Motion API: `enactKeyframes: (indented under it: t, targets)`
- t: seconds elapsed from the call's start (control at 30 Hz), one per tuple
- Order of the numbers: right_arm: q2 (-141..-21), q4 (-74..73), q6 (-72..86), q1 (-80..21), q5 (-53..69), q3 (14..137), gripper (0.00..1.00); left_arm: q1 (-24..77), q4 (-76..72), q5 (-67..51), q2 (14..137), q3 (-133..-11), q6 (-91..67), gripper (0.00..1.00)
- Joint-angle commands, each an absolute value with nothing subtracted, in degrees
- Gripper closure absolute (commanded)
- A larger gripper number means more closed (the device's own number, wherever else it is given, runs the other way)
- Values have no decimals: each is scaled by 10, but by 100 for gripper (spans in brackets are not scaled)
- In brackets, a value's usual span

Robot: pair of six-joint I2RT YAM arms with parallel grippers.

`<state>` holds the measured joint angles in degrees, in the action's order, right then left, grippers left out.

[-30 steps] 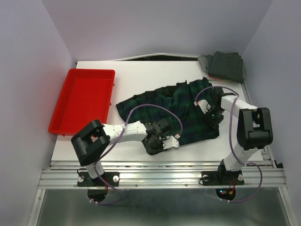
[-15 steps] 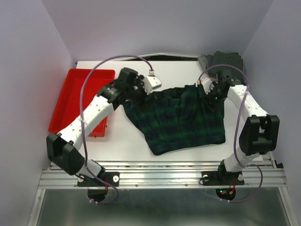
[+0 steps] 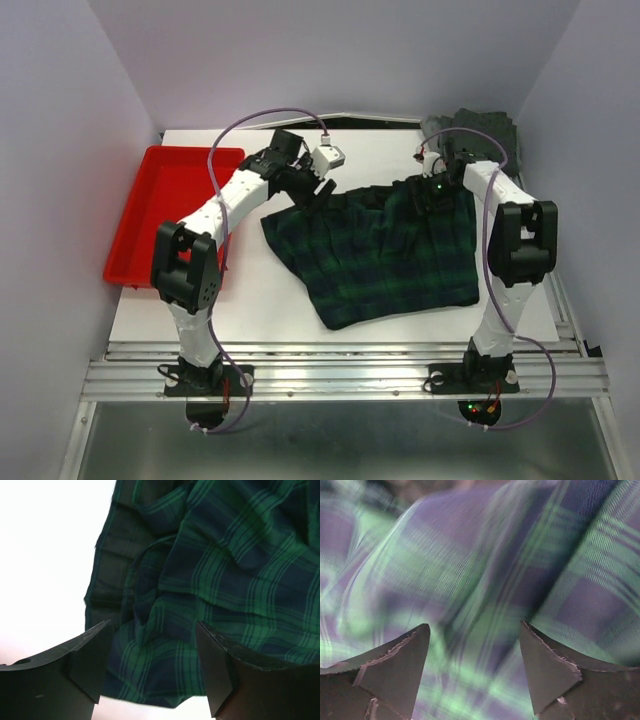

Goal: Fold and stack the skirts
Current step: Flatten the skirt out

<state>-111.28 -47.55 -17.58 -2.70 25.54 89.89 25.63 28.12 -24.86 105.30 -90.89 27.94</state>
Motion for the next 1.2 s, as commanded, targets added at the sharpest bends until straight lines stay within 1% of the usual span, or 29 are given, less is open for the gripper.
enactKeyframes:
  t: [0.0,0.03,0.07,0.1,0.13,0.17,0.2,0.23,0.3,0.33,0.4,0.43,0.53,0.57,0.6,0.67,0.7,0.73,0.77,0.8,0.87,0.93,1.03,1.07,1.1,1.13,1.17]
  targets:
    - [-1150,-396,-63,-29,293,923,22,283,224,-276,1038,-905,246,26]
    - [-1152,-378,-36,-29,296,920,22,300,201,-269,1035,-885,243,27]
    - [-1158,-347,-25,-29,295,918,28,309,192,-252,1031,-869,243,28]
    - [-1162,-335,-17,-29,289,917,35,320,186,-241,1031,-840,243,32]
    - [-1165,-326,-11,-34,279,918,46,340,174,-230,1032,-825,241,34]
    - [-1167,-320,-9,-42,260,918,60,350,167,-217,1034,-812,236,34]
    - [-1167,-310,-11,-47,220,916,93,356,163,-207,1039,-790,228,39]
    - [-1163,-306,-11,-47,199,912,99,361,157,-206,1042,-779,222,42]
    - [-1143,-283,-14,-61,171,883,99,375,153,-200,1055,-763,214,49]
    - [-1106,-270,-13,-62,149,865,99,380,152,-188,1058,-748,213,60]
    - [-1062,-226,-18,-62,142,803,99,391,151,-171,1068,-730,212,71]
    - [-1026,-218,-24,-62,135,784,99,394,152,-167,1070,-713,213,84]
    - [-1003,-238,-68,-74,121,745,99,403,155,-170,1074,-678,214,99]
    - [-1005,-249,-94,-80,118,740,99,406,158,-177,1071,-670,217,100]
    - [-1011,-274,-109,-80,118,736,99,410,163,-188,1059,-664,231,100]
    - [-1016,-289,-149,-85,138,717,99,417,184,-251,1034,-657,254,97]
    - [-1013,-279,-165,-85,138,703,99,418,189,-297,996,-658,271,94]
    - [-1010,-271,-178,-91,144,674,99,418,199,-314,977,-669,278,88]
    - [-1007,-252,-200,-98,143,659,99,417,202,-326,958,-678,286,85]
    - [-1005,-246,-210,-98,142,644,99,417,201,-326,930,-692,287,72]
    - [-1005,-232,-221,-105,130,609,99,413,183,-310,914,-732,275,60]
    - [-1001,-199,-228,-112,123,587,99,388,167,-296,921,-766,252,47]
    - [-980,-118,-233,-118,104,529,99,346,157,-294,975,-870,211,42]
    - [-971,-118,-233,-118,103,529,99,341,163,-287,995,-890,212,42]
    - [-956,-77,-233,-123,98,505,99,337,165,-273,1036,-929,214,41]
    - [-955,-59,-232,-123,96,494,99,337,172,-268,1055,-930,217,40]
    - [-942,-46,-229,-123,95,488,99,337,185,-267,1076,-966,224,40]
